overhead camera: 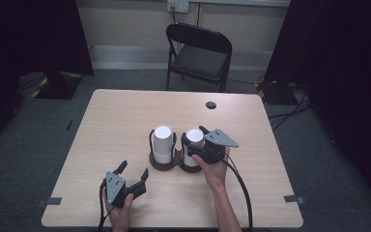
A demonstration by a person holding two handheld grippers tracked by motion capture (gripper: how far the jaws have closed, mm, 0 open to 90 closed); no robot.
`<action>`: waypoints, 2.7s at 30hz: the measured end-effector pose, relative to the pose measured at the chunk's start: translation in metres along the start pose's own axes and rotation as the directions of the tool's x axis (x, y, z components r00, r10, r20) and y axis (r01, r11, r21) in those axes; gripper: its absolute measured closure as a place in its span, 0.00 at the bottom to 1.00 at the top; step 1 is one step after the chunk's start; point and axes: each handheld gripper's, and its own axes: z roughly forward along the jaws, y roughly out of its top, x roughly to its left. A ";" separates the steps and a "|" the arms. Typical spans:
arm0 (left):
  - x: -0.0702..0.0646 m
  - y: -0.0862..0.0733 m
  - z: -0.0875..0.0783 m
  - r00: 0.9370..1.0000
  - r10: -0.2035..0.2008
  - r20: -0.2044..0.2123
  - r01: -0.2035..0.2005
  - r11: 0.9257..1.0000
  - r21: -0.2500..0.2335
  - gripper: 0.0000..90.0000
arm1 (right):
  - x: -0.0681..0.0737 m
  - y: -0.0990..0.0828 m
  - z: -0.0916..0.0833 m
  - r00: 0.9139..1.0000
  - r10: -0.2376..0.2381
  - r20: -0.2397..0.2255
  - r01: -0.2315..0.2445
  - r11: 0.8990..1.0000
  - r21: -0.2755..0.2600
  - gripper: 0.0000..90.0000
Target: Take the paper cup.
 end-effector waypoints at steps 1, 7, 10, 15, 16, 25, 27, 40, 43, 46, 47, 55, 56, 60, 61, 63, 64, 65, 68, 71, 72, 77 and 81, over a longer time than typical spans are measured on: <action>0.000 0.000 0.000 1.000 0.000 0.000 0.000 1.000 0.000 0.22 | 0.000 0.000 0.000 1.000 -0.002 0.001 0.002 1.000 0.002 0.30; 0.000 0.000 0.000 1.000 0.000 0.001 0.000 1.000 0.000 0.22 | 0.000 -0.002 0.002 1.000 -0.015 0.005 0.015 1.000 0.011 0.32; 0.000 0.000 0.000 1.000 0.001 0.002 -0.001 1.000 0.001 0.22 | 0.000 -0.003 0.003 1.000 -0.018 0.011 0.017 1.000 0.020 0.36; 0.000 0.000 0.000 1.000 -0.001 0.006 0.001 1.000 0.004 0.22 | 0.001 -0.003 0.003 0.999 -0.032 0.021 0.032 0.999 0.028 0.37; 0.000 0.000 0.001 1.000 -0.002 0.016 0.002 1.000 0.007 0.22 | 0.001 -0.003 0.003 0.999 -0.035 0.022 0.034 0.999 0.029 0.37; 0.000 0.000 0.001 1.000 -0.001 0.008 0.001 1.000 0.003 0.22 | 0.001 0.001 0.000 0.999 -0.034 0.028 0.033 0.999 0.011 0.37; 0.000 0.000 0.001 1.000 0.003 0.007 -0.003 1.000 0.005 0.22 | 0.001 0.004 -0.001 0.999 -0.033 0.028 0.033 0.999 -0.001 0.37; 0.000 0.001 0.001 1.000 0.009 0.015 -0.009 1.000 0.013 0.22 | 0.001 0.014 -0.005 0.999 -0.032 0.013 0.032 0.999 -0.004 0.37; 0.000 0.001 0.001 1.000 0.007 0.015 -0.008 1.000 0.014 0.22 | -0.001 0.017 -0.006 1.000 -0.015 0.010 0.015 1.000 -0.010 0.37; 0.000 0.001 0.002 1.000 0.013 0.023 -0.014 1.000 0.017 0.22 | -0.003 0.020 -0.007 1.000 -0.003 0.009 0.003 1.000 -0.017 0.38; 0.000 0.001 0.002 1.000 0.014 0.025 -0.014 1.000 0.017 0.22 | -0.003 0.020 -0.007 1.000 0.002 0.010 -0.002 1.000 -0.022 0.38; -0.001 0.001 0.002 1.000 0.013 0.025 -0.014 1.000 0.017 0.22 | -0.003 0.026 -0.012 1.000 0.008 0.009 -0.008 0.999 -0.033 0.38; -0.001 0.001 0.002 1.000 0.014 0.025 -0.014 1.000 0.017 0.22 | -0.004 0.028 -0.012 1.000 0.010 0.006 -0.010 0.999 -0.034 0.38; 0.000 0.001 0.002 1.000 0.015 0.025 -0.015 1.000 0.018 0.22 | -0.003 0.032 -0.013 1.000 0.009 0.004 -0.009 0.999 -0.040 0.38; 0.000 0.001 0.002 1.000 0.015 0.025 -0.015 1.000 0.018 0.22 | -0.003 0.032 -0.013 1.000 0.009 0.004 -0.009 0.999 -0.040 0.38; 0.000 0.001 0.002 1.000 0.014 0.024 -0.014 1.000 0.019 0.22 | -0.004 0.034 -0.014 1.000 0.016 0.005 -0.016 0.999 -0.046 0.38; 0.000 0.001 0.002 1.000 0.014 0.023 -0.015 1.000 0.019 0.22 | -0.003 0.035 -0.014 1.000 0.025 0.004 -0.024 0.998 -0.050 0.38; 0.000 0.001 0.002 1.000 0.015 0.023 -0.016 1.000 0.018 0.22 | -0.003 0.036 -0.015 1.000 0.025 0.005 -0.025 0.998 -0.052 0.38; 0.000 0.001 0.002 1.000 0.011 0.020 -0.012 1.000 0.018 0.22 | -0.002 0.037 -0.017 0.999 0.032 0.003 -0.032 0.998 -0.062 0.38; 0.000 0.001 0.002 1.000 0.015 0.021 -0.016 1.000 0.018 0.22 | -0.002 0.039 -0.017 1.000 0.030 0.007 -0.029 0.997 -0.065 0.38; 0.000 0.001 0.002 1.000 0.014 0.021 -0.014 1.000 0.019 0.22 | -0.002 0.040 -0.017 1.000 0.028 0.007 -0.028 0.997 -0.065 0.38; -0.001 0.001 0.002 1.000 0.010 0.019 -0.010 1.000 0.016 0.22 | -0.002 0.042 -0.017 1.000 0.018 0.017 -0.017 0.998 -0.064 0.38; -0.001 0.001 0.002 1.000 0.014 0.019 -0.014 1.000 0.020 0.22 | -0.002 0.044 -0.017 1.000 0.021 0.015 -0.020 0.998 -0.064 0.38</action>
